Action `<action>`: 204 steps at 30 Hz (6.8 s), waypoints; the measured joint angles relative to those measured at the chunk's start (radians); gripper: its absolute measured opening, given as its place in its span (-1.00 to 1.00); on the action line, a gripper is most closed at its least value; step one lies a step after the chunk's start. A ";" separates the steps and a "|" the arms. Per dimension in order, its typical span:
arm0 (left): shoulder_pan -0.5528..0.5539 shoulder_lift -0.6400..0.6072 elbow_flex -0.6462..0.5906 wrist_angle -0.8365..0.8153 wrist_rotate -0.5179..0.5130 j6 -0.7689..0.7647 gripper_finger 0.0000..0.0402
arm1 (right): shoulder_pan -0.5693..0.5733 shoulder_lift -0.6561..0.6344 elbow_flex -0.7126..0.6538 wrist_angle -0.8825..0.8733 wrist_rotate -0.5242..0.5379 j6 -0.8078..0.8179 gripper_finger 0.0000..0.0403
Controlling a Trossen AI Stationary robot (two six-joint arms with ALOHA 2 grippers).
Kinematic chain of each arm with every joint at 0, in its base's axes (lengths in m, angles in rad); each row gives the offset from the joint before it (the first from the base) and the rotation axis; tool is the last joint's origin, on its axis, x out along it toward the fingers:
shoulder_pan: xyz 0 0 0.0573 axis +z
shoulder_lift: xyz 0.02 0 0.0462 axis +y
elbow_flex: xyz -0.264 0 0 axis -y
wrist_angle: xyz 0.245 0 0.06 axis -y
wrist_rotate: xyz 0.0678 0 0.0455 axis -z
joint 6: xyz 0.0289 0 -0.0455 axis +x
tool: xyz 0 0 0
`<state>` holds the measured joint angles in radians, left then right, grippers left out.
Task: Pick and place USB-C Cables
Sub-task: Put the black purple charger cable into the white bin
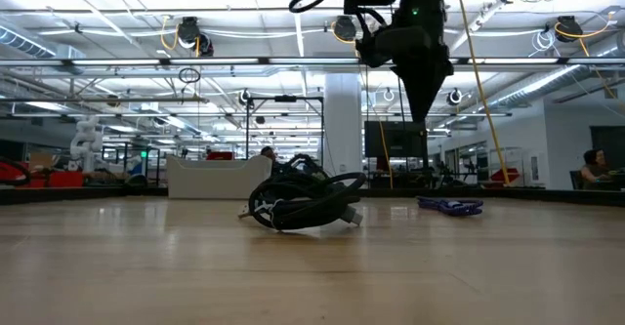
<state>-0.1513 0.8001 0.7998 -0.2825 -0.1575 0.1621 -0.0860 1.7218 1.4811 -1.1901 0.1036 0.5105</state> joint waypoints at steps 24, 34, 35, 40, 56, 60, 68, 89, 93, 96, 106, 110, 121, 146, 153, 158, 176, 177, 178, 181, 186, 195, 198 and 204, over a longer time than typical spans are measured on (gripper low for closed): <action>0.000 0.000 0.000 -0.006 0.000 -0.097 -0.88 | 0.022 0.000 -0.197 0.152 0.122 0.550 -0.16; -0.009 0.088 0.000 0.019 0.000 -0.142 -0.88 | 0.024 -0.001 -0.373 0.430 -0.019 0.659 -0.08; -0.009 0.100 0.000 0.033 -0.001 -0.144 -0.88 | 0.026 -0.001 -0.392 0.453 -0.029 0.669 -0.09; -0.009 0.150 0.000 0.085 -0.001 -0.146 -0.88 | 0.045 -0.001 -0.462 0.534 -0.057 0.719 -0.10; -0.010 0.169 0.000 0.120 -0.001 -0.138 -0.88 | 0.061 -0.002 -0.478 0.535 -0.045 0.612 -0.38; -0.010 0.169 0.000 0.120 -0.001 -0.138 -0.88 | 0.061 -0.002 -0.478 0.531 -0.045 0.609 -0.59; -0.010 0.169 0.000 0.119 -0.001 -0.139 -0.88 | 0.061 -0.002 -0.478 0.528 -0.049 0.493 -0.95; -0.005 0.169 0.000 0.121 -0.004 -0.115 -0.88 | 0.054 -0.207 -0.480 0.529 -0.110 0.010 -0.94; -0.005 0.169 0.000 0.121 -0.003 -0.116 -0.88 | 0.054 -0.296 -0.480 0.530 -0.109 -0.072 -0.94; -0.005 0.169 0.000 0.121 -0.003 -0.116 -0.88 | 0.053 -0.366 -0.480 0.529 -0.109 -0.110 -0.94; -0.005 0.169 0.000 0.122 -0.003 -0.121 -0.88 | 0.053 -0.585 -0.479 0.549 -0.107 -0.277 -0.94; -0.005 0.169 0.000 0.123 -0.003 -0.135 -0.88 | 0.056 -0.646 -0.481 0.559 -0.107 -0.314 -0.94; -0.005 0.169 0.000 0.123 -0.003 -0.147 -0.88 | 0.067 -0.766 -0.752 1.057 -0.162 -0.351 -0.94; -0.005 0.168 0.000 0.251 -0.020 -0.086 -0.88 | 0.066 -0.766 -0.798 1.561 -0.187 -0.618 -0.94; -0.005 0.169 0.000 0.304 -0.025 -0.068 -0.88 | 0.066 -0.766 -0.798 1.561 -0.187 -0.603 -0.94; -0.005 0.212 0.000 0.365 -0.026 -0.052 -0.88 | 0.066 -0.765 -0.798 1.575 -0.187 -0.588 -0.94; 0.084 0.447 0.000 0.713 0.037 -0.054 -0.19 | 0.068 -0.689 -0.798 1.675 -0.218 -0.575 -0.94; 0.090 0.463 0.000 0.746 0.062 -0.064 -0.17 | 0.068 -0.686 -0.798 1.686 -0.225 -0.575 -0.94; 0.096 0.482 0.000 0.779 0.084 -0.071 -0.14 | 0.068 -0.683 -0.798 1.698 -0.239 -0.575 -0.94; 0.110 0.535 0.001 0.860 0.128 -0.092 -0.08 | 0.068 -0.674 -0.798 1.709 -0.244 -0.575 -0.94; 0.125 0.618 0.038 0.893 0.140 -0.099 0.08 | 0.068 -0.664 -0.798 1.714 -0.245 -0.575 -0.94; 0.132 0.749 0.131 0.894 0.141 -0.104 0.44 | 0.068 -0.659 -0.798 1.751 -0.266 -0.574 -0.94; 0.131 0.789 0.162 0.916 0.142 -0.105 0.48 | 0.068 -0.659 -0.798 1.748 -0.266 -0.574 -0.94; 0.131 0.877 0.212 0.989 0.182 -0.116 0.43 | 0.068 -0.659 -0.798 1.747 -0.266 -0.574 -0.94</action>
<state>-0.0200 1.6771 1.0114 0.7062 0.0240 0.0458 -0.0177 1.0630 0.6834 0.5571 -0.1619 -0.0635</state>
